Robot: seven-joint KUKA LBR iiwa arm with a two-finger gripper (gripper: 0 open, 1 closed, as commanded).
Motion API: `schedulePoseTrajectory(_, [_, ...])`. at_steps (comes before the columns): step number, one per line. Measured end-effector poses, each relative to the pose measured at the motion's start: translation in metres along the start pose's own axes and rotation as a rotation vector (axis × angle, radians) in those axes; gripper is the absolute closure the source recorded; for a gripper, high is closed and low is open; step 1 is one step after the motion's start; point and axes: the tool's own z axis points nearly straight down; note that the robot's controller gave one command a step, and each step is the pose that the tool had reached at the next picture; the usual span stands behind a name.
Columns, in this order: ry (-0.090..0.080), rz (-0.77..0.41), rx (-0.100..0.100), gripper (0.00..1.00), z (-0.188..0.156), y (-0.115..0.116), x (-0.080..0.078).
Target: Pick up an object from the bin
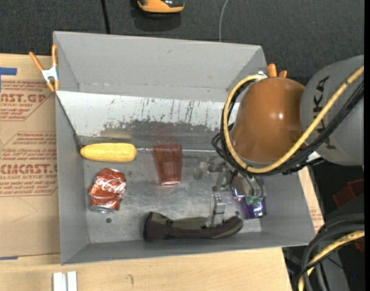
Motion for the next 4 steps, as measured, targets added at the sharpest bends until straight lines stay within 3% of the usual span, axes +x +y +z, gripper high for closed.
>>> schedulePoseTrajectory(1, [-0.003,0.0,0.0,0.0,-0.002,0.0,0.0])
schedulePoseTrajectory(2, [-0.01,0.031,0.0,0.0,0.002,0.039,-0.042])
schedulePoseTrajectory(3, [-0.017,-0.006,-0.001,0.0,0.05,0.061,-0.046])
schedulePoseTrajectory(4, [-0.013,0.005,-0.002,0.0,0.112,0.056,-0.02])
